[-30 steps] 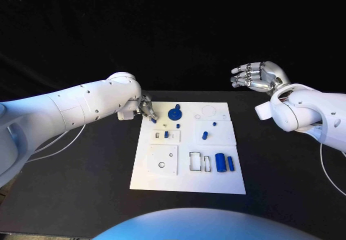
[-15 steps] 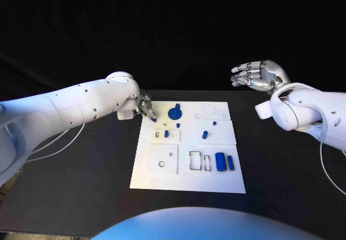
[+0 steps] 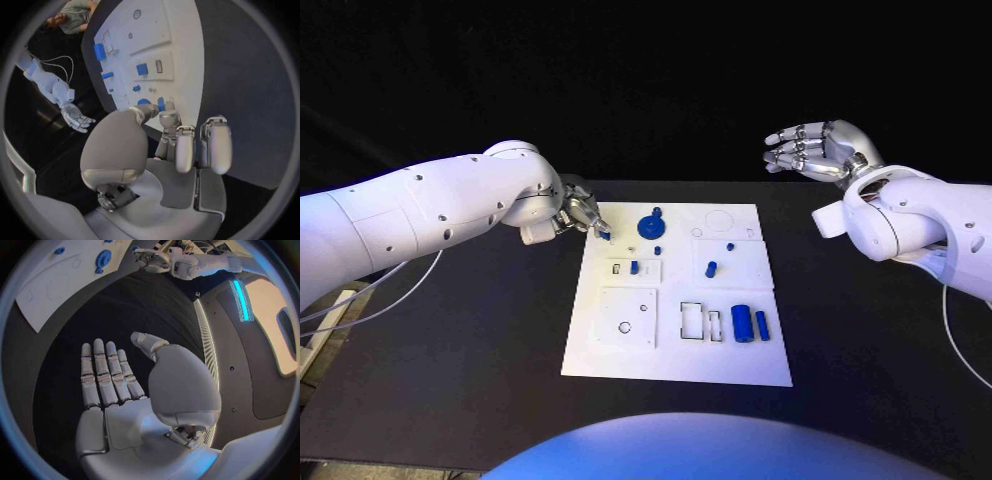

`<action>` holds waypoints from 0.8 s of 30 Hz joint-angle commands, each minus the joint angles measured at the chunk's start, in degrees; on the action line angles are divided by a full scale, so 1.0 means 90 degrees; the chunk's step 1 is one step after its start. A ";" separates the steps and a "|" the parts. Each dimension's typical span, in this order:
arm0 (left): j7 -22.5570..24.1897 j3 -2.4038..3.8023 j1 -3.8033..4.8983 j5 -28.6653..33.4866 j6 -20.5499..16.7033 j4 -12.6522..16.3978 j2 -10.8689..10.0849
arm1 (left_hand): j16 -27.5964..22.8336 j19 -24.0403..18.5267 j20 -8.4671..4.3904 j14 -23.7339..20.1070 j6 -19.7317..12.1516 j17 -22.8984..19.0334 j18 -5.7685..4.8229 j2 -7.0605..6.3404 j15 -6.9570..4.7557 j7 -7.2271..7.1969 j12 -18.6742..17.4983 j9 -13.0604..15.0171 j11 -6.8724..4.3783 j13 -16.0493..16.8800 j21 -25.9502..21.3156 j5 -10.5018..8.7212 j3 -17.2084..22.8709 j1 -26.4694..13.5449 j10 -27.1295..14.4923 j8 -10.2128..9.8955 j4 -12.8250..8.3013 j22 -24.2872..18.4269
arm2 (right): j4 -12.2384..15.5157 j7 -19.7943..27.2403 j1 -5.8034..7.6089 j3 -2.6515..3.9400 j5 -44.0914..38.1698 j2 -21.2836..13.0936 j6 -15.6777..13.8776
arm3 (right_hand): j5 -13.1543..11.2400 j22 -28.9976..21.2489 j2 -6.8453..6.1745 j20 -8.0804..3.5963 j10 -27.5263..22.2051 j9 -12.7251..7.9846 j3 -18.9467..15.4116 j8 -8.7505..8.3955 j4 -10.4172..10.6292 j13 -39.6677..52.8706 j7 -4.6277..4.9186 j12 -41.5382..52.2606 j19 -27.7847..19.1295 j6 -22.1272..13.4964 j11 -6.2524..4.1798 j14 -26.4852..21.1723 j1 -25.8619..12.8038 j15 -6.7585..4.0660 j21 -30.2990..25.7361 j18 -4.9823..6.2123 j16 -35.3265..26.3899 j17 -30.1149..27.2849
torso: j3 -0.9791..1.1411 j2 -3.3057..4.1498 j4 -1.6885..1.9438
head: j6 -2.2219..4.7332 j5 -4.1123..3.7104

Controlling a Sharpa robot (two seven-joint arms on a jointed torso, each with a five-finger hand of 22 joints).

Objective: Assemble the parts on the task board

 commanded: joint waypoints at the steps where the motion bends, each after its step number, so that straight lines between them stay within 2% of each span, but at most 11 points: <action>1: 0.0103 -0.0013 0.0002 0.0148 -0.0412 0.0239 -0.0085 | 0.0037 0.0158 -0.0035 0.0646 0.0072 0.1621 -0.0009 -0.0074 -0.0047 -0.0002 0.0048 0.0043 -0.0010 0.0024 0.0034 0.0078 0.1153 -0.0051 0.0070 0.0064 -0.1062 0.0394 | -0.0001 0.0063 -0.0017 0.0001 -0.0054 0.0003 0.0090 | 0.0044 -0.0005 0.0006 0.0025 -0.0046 -0.0006 -0.0028 -0.0029 -0.0007 -0.0005 0.0431 0.0019 -0.0029 -0.0029 -0.0015 0.0002 -0.0040 0.0037 -0.0038 0.0071 -0.0031 -0.0009 | 0.0008 -0.0019 0.0022 | -0.0016 0.0008; 6: 0.0166 -0.0071 -0.0043 -0.0114 -0.0610 0.0501 -0.0202 | 0.0049 0.0176 -0.0055 0.0652 0.0110 0.1640 -0.0017 -0.0158 -0.0068 -0.0028 0.0083 0.0086 -0.0034 0.0050 0.0062 0.0203 0.1256 -0.0133 0.0123 0.0120 -0.1101 0.0438 | -0.0001 0.0066 -0.0036 0.0001 -0.0053 -0.0001 0.0094 | 0.0044 -0.0005 0.0006 0.0025 -0.0046 -0.0006 -0.0028 -0.0029 -0.0007 -0.0005 0.0431 0.0019 -0.0029 -0.0029 -0.0015 0.0002 -0.0040 0.0037 -0.0038 0.0071 -0.0031 -0.0009 | 0.0002 -0.0013 0.0021 | -0.0019 0.0025; 8: 0.0198 -0.0118 -0.0069 -0.0282 -0.0671 0.0619 -0.0247 | 0.0061 0.0189 -0.0066 0.0658 0.0131 0.1659 -0.0024 -0.0213 -0.0079 -0.0041 0.0108 0.0108 -0.0048 0.0070 0.0081 0.0302 0.1298 -0.0173 0.0158 0.0149 -0.1131 0.0469 | -0.0002 0.0067 -0.0044 0.0001 -0.0053 -0.0003 0.0095 | 0.0044 -0.0005 0.0006 0.0025 -0.0046 -0.0006 -0.0028 -0.0029 -0.0007 -0.0005 0.0431 0.0019 -0.0029 -0.0029 -0.0015 0.0002 -0.0040 0.0037 -0.0038 0.0071 -0.0031 -0.0009 | -0.0002 -0.0011 0.0022 | -0.0019 0.0019; 13: 0.0250 -0.0231 -0.0132 -0.0722 -0.0773 0.0833 -0.0279 | 0.0070 0.0207 -0.0076 0.0662 0.0153 0.1673 -0.0033 -0.0264 -0.0089 -0.0054 0.0132 0.0125 -0.0058 0.0092 0.0110 0.0391 0.1326 -0.0200 0.0191 0.0171 -0.1162 0.0514 | -0.0003 0.0069 -0.0059 0.0001 -0.0053 -0.0001 0.0097 | 0.0046 -0.0008 0.0008 0.0025 -0.0046 -0.0007 -0.0031 -0.0028 -0.0005 -0.0008 0.0431 0.0022 -0.0028 -0.0028 -0.0015 0.0003 -0.0042 0.0036 -0.0039 0.0071 -0.0032 -0.0010 | -0.0003 -0.0002 0.0020 | -0.0019 0.0033; 17: 0.0264 -0.0322 -0.0164 -0.0993 -0.0833 0.0917 -0.0246 | 0.0070 0.0209 -0.0083 0.0662 0.0168 0.1673 -0.0034 -0.0292 -0.0096 -0.0060 0.0130 0.0134 -0.0067 0.0087 0.0113 0.0472 0.1345 -0.0219 0.0204 0.0184 -0.1178 0.0519 | -0.0003 0.0072 -0.0069 0.0001 -0.0053 0.0008 0.0101 | 0.0046 -0.0008 0.0008 0.0025 -0.0046 -0.0007 -0.0031 -0.0028 -0.0005 -0.0008 0.0431 0.0022 -0.0028 -0.0028 -0.0015 0.0003 -0.0042 0.0036 -0.0039 0.0071 -0.0032 -0.0010 | -0.0010 0.0001 0.0016 | -0.0019 0.0044; 24: 0.0258 -0.0396 -0.0202 -0.1223 -0.0769 0.0992 -0.0200 | 0.0070 0.0227 -0.0088 0.0662 0.0185 0.1673 -0.0044 -0.0318 -0.0104 -0.0068 0.0130 0.0142 -0.0075 0.0083 0.0142 0.0552 0.1361 -0.0234 0.0218 0.0195 -0.1196 0.0563 | -0.0004 0.0075 -0.0078 0.0001 -0.0053 0.0015 0.0104 | 0.0046 -0.0008 0.0008 0.0025 -0.0046 -0.0007 -0.0031 -0.0028 -0.0005 -0.0008 0.0431 0.0022 -0.0028 -0.0028 -0.0015 0.0003 -0.0042 0.0036 -0.0039 0.0071 -0.0032 -0.0010 | 0.0000 -0.0004 0.0009 | -0.0019 0.0046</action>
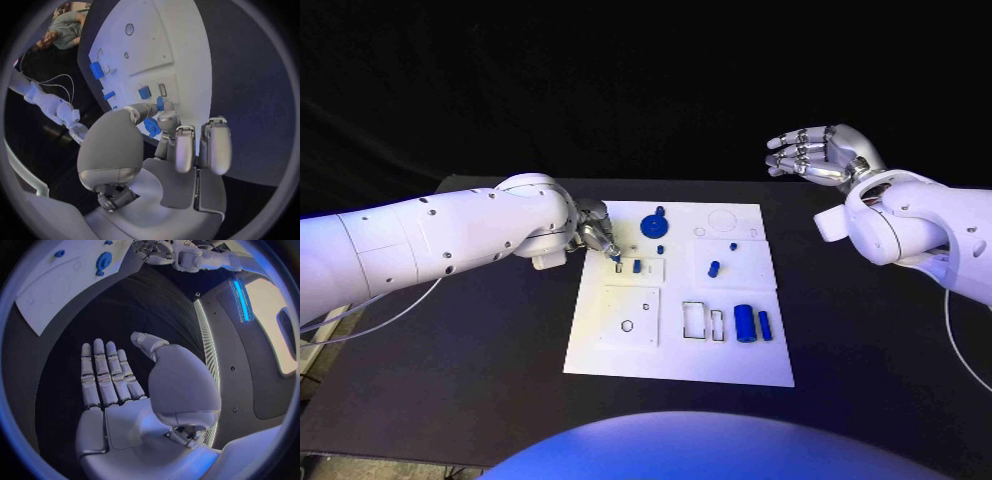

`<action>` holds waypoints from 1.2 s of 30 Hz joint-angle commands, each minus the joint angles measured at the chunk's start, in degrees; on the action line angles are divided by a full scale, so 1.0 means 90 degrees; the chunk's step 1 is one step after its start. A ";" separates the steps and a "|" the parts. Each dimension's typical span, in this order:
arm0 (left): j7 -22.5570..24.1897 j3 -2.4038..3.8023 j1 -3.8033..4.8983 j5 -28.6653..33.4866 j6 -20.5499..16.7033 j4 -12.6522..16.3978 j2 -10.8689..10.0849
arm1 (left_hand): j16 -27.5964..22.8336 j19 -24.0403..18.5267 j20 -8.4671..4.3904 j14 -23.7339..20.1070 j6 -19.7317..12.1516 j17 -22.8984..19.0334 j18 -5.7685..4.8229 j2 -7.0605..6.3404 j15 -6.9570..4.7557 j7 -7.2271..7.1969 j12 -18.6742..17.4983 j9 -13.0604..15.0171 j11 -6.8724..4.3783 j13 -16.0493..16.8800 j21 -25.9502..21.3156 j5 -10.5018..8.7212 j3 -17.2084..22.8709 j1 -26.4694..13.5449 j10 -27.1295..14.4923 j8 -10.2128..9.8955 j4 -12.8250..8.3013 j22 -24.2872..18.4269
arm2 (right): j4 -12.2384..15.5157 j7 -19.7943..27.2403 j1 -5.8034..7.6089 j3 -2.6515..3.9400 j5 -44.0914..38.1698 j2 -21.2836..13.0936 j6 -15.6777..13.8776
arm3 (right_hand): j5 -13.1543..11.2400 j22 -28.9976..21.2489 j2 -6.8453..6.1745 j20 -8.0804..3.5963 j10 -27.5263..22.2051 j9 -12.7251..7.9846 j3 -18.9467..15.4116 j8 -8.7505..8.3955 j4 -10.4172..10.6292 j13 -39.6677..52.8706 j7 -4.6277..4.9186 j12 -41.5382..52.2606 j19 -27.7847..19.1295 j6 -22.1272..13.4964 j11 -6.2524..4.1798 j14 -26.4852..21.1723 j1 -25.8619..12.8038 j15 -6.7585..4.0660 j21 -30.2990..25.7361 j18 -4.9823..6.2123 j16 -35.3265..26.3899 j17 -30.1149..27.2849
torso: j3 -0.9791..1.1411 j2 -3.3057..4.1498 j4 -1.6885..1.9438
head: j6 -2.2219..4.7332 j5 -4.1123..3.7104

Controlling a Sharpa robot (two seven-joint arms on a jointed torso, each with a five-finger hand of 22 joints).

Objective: Assemble the parts on the task board

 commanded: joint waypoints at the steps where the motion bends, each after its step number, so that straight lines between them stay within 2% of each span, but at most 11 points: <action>1: 0.0086 -0.0018 -0.0013 -0.0395 -0.0065 0.0056 0.0022 | 0.0044 0.0230 -0.0042 0.0661 0.0066 0.1675 -0.0046 -0.0070 -0.0057 -0.0011 0.0007 0.0012 0.0003 -0.0010 0.0025 0.0067 0.1074 0.0018 0.0050 0.0027 -0.1051 0.0573 | 0.0000 0.0072 -0.0007 0.0001 -0.0053 0.0006 0.0098 | 0.0021 -0.0009 0.0008 0.0025 -0.0046 -0.0007 -0.0031 -0.0028 -0.0005 -0.0009 0.0431 0.0022 -0.0028 -0.0028 -0.0015 0.0003 -0.0042 0.0037 -0.0040 0.0071 -0.0032 -0.0010 | 0.0008 -0.0005 -0.0003 | 0.0000 0.0000; 19: -0.0100 -0.0069 -0.0043 -0.0472 0.0051 0.0133 0.0086 | 0.0044 0.0245 -0.0058 0.0661 0.0117 0.1675 -0.0053 -0.0112 -0.0075 -0.0035 -0.0028 0.0043 -0.0019 -0.0057 0.0052 0.0353 0.1108 -0.0059 0.0080 0.0065 -0.1065 0.0614 | 0.0001 0.0079 -0.0011 0.0001 -0.0053 0.0008 0.0097 | 0.0021 -0.0009 0.0008 0.0025 -0.0046 -0.0007 -0.0031 -0.0028 -0.0005 -0.0009 0.0431 0.0022 -0.0028 -0.0028 -0.0015 0.0003 -0.0042 0.0037 -0.0040 0.0071 -0.0032 -0.0010 | 0.0009 -0.0008 0.0001 | 0.0000 -0.0001; 36: -0.0198 -0.0093 -0.0072 -0.0474 0.0186 0.0122 0.0100 | 0.0044 0.0250 -0.0061 0.0661 0.0129 0.1675 -0.0056 -0.0122 -0.0082 -0.0041 -0.0045 0.0057 -0.0025 -0.0078 0.0060 0.0433 0.1113 -0.0078 0.0083 0.0079 -0.1072 0.0628 | 0.0001 0.0084 -0.0011 0.0001 -0.0053 0.0005 0.0101 | 0.0021 -0.0009 0.0008 0.0025 -0.0046 -0.0007 -0.0031 -0.0028 -0.0005 -0.0009 0.0431 0.0022 -0.0028 -0.0028 -0.0015 0.0003 -0.0042 0.0037 -0.0040 0.0071 -0.0032 -0.0010 | 0.0006 -0.0008 0.0003 | 0.0000 -0.0003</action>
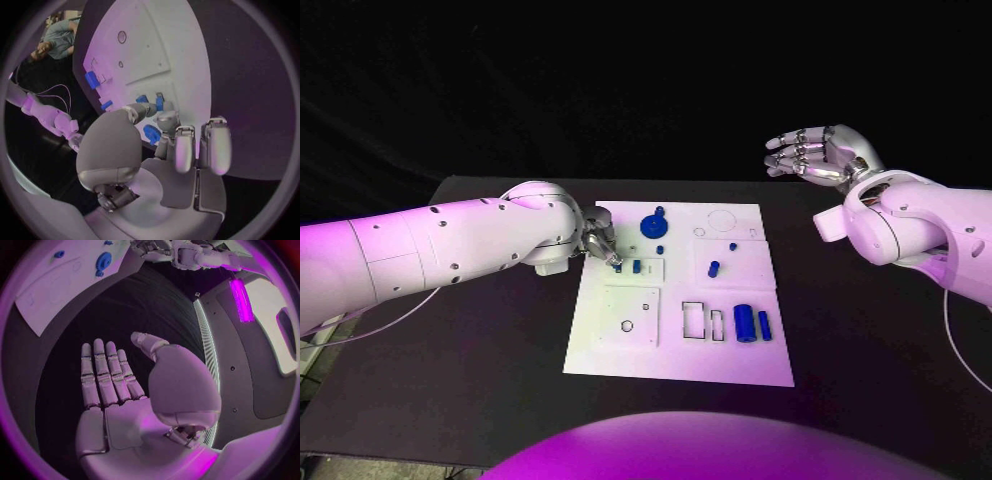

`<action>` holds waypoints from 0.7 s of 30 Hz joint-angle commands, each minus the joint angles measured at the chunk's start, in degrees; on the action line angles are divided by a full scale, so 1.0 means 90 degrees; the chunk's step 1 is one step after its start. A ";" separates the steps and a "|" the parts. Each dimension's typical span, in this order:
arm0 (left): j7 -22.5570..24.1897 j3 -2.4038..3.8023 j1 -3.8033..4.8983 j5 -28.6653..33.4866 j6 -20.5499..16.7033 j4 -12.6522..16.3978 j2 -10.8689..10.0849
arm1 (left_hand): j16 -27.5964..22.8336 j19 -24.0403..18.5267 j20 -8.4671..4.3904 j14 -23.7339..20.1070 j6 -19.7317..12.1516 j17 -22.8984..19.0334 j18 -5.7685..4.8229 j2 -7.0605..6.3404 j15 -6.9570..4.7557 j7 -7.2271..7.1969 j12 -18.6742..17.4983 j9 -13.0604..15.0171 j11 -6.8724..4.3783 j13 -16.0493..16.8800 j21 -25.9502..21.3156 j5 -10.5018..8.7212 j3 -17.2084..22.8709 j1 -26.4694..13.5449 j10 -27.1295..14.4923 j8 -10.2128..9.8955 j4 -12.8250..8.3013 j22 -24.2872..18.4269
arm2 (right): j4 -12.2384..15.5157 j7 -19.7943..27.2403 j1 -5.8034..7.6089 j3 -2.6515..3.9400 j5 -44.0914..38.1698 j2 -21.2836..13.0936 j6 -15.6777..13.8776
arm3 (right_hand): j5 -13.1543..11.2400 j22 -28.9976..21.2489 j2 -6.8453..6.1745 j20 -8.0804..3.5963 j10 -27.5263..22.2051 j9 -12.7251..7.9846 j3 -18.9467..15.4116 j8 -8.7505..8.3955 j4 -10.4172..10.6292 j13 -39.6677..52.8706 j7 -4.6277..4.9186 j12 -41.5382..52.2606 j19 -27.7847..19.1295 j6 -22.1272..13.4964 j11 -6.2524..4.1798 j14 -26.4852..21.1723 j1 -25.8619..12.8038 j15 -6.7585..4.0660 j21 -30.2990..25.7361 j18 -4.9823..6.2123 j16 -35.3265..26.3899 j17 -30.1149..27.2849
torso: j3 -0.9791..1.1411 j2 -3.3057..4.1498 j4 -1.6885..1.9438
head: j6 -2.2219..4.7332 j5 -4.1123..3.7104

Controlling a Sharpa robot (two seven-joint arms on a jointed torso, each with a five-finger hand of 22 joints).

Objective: Assemble the parts on the task board

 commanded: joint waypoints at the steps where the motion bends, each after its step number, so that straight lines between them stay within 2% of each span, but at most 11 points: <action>1: -0.0046 -0.0004 -0.0009 -0.0028 0.0163 0.0014 0.0010 | 0.0020 0.0227 -0.0038 0.0661 0.0046 0.1676 -0.0056 0.0023 -0.0036 -0.0010 -0.0021 0.0009 -0.0015 -0.0010 0.0036 0.0027 0.1113 0.0067 0.0048 0.0011 -0.1071 0.0630 | 0.0002 0.0073 -0.0003 0.0001 -0.0053 0.0003 0.0094 | 0.0021 -0.0009 0.0008 0.0025 -0.0046 -0.0008 -0.0032 -0.0028 -0.0004 -0.0010 0.0431 0.0022 -0.0028 -0.0028 -0.0015 0.0003 -0.0043 0.0036 -0.0040 0.0072 -0.0032 -0.0010 | -0.0002 0.0001 0.0000 | 0.0001 0.0011; 21: -0.0048 -0.0007 -0.0027 -0.0028 0.0296 0.0082 0.0005 | 0.0020 0.0226 -0.0039 0.0661 0.0049 0.1676 -0.0056 0.0021 -0.0038 -0.0013 -0.0019 0.0014 -0.0017 -0.0008 0.0035 0.0051 0.1115 0.0063 0.0052 0.0015 -0.1074 0.0628 | -0.0012 0.0075 -0.0006 0.0002 -0.0045 0.0007 0.0116 | 0.0033 -0.0025 0.0019 0.0026 -0.0050 -0.0015 -0.0048 -0.0026 0.0007 -0.0028 0.0432 0.0034 -0.0021 -0.0028 -0.0014 0.0007 -0.0052 0.0037 -0.0049 0.0072 -0.0037 -0.0011 | -0.0003 0.0001 -0.0002 | 0.0001 0.0019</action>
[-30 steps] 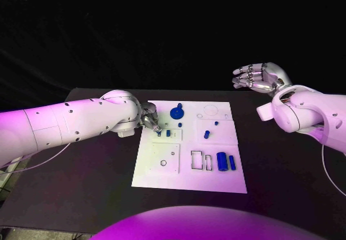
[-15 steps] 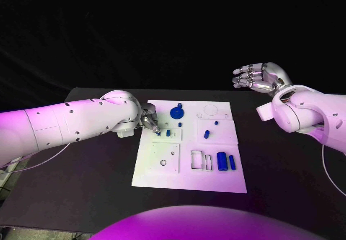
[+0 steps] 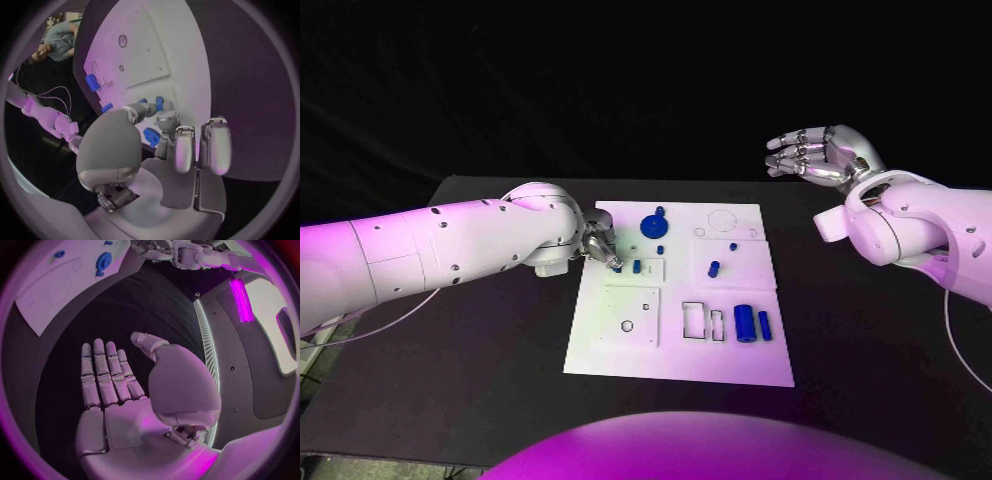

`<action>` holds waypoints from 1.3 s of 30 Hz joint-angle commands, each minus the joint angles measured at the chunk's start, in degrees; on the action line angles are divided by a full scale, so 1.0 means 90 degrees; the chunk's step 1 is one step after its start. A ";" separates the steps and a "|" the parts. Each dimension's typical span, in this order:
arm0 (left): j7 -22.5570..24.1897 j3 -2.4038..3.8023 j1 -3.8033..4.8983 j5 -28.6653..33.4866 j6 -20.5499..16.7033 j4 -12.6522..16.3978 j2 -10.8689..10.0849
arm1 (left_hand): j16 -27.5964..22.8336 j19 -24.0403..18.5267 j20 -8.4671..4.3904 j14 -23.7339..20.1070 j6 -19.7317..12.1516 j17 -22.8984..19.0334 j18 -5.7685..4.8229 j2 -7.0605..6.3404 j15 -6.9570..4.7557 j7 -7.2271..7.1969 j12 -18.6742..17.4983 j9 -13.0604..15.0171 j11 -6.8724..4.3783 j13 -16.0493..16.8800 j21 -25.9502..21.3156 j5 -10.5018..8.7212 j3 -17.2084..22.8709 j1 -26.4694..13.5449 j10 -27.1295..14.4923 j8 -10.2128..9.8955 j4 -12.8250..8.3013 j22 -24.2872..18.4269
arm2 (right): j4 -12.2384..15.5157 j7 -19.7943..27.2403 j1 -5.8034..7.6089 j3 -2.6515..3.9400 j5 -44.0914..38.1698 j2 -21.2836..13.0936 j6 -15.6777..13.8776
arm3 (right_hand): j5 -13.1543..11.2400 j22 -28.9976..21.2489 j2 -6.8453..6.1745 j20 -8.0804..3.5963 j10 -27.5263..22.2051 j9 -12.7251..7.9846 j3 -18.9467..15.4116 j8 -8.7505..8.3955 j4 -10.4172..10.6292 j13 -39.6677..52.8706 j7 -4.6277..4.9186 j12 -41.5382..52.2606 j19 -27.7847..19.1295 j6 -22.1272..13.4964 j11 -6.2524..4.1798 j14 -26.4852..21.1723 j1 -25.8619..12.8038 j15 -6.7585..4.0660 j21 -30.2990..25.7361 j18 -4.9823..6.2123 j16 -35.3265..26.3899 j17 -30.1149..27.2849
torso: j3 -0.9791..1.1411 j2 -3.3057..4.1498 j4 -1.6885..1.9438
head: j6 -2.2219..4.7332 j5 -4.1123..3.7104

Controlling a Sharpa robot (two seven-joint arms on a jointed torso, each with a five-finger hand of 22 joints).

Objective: Assemble the parts on the task board

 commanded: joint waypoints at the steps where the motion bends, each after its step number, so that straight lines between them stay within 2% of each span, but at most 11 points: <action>1: -0.0007 -0.0006 -0.0015 -0.0012 0.0169 0.0038 0.0013 | 0.0021 0.0226 -0.0039 0.0661 0.0022 0.1677 -0.0055 0.0016 -0.0038 -0.0005 -0.0019 -0.0003 0.0005 0.0004 0.0035 0.0022 0.1116 0.0058 0.0026 0.0016 -0.1074 0.0628 | -0.0001 0.0071 -0.0004 0.0001 -0.0044 0.0006 0.0104 | 0.0033 -0.0006 0.0019 0.0026 -0.0049 -0.0005 -0.0048 -0.0026 0.0007 -0.0005 0.0432 0.0034 -0.0021 -0.0028 -0.0014 0.0007 -0.0052 0.0037 -0.0021 0.0073 -0.0037 -0.0006 | 0.0003 0.0000 -0.0001 | 0.0001 0.0010; 13: -0.0017 -0.0006 -0.0018 0.0003 0.0180 -0.0001 0.0048 | 0.0021 0.0223 -0.0041 0.0661 0.0025 0.1677 -0.0054 0.0014 -0.0040 -0.0007 -0.0026 0.0002 0.0003 -0.0005 0.0031 0.0043 0.1118 0.0054 0.0025 0.0020 -0.1077 0.0622 | -0.0003 0.0072 -0.0006 0.0001 -0.0044 0.0008 0.0105 | 0.0033 -0.0006 0.0019 0.0026 -0.0049 -0.0005 -0.0048 -0.0026 0.0007 -0.0005 0.0432 0.0034 -0.0021 -0.0028 -0.0014 0.0007 -0.0052 0.0037 -0.0021 0.0073 -0.0037 -0.0006 | 0.0004 0.0004 -0.0005 | 0.0001 -0.0002; 25: -0.0131 -0.0007 -0.0069 0.0191 0.0269 -0.0117 0.0184 | 0.0021 0.0256 -0.0066 0.0661 0.0121 0.1677 -0.0073 0.0159 -0.0078 -0.0093 0.0014 0.0116 -0.0054 0.0011 0.0084 0.0017 0.0890 -0.0257 0.0138 0.0133 -0.0846 0.0712 | 0.0003 0.0074 -0.0006 0.0001 -0.0043 0.0004 0.0105 | 0.0033 -0.0006 0.0019 0.0026 -0.0049 -0.0005 -0.0048 -0.0026 0.0007 -0.0005 0.0432 0.0034 -0.0021 -0.0028 -0.0014 0.0007 -0.0052 0.0037 -0.0021 0.0073 -0.0037 -0.0006 | 0.0006 0.0003 -0.0011 | 0.0001 -0.0021; 39: -0.0189 -0.0008 -0.0088 0.0193 0.0369 -0.0160 0.0226 | 0.0021 0.0306 -0.0102 0.0661 0.0222 0.1677 -0.0099 0.0176 -0.0120 -0.0171 0.0064 0.0200 -0.0110 0.0053 0.0157 0.0003 0.0677 -0.0380 0.0210 0.0248 -0.0755 0.0830 | 0.0002 0.0079 -0.0006 0.0001 -0.0037 0.0001 0.0104 | 0.0037 -0.0016 0.0022 0.0026 -0.0052 -0.0010 -0.0061 -0.0024 0.0013 -0.0017 0.0432 0.0042 -0.0016 -0.0028 -0.0014 0.0008 -0.0059 0.0037 -0.0027 0.0073 -0.0041 -0.0007 | 0.0004 0.0002 0.0000 | 0.0001 -0.0045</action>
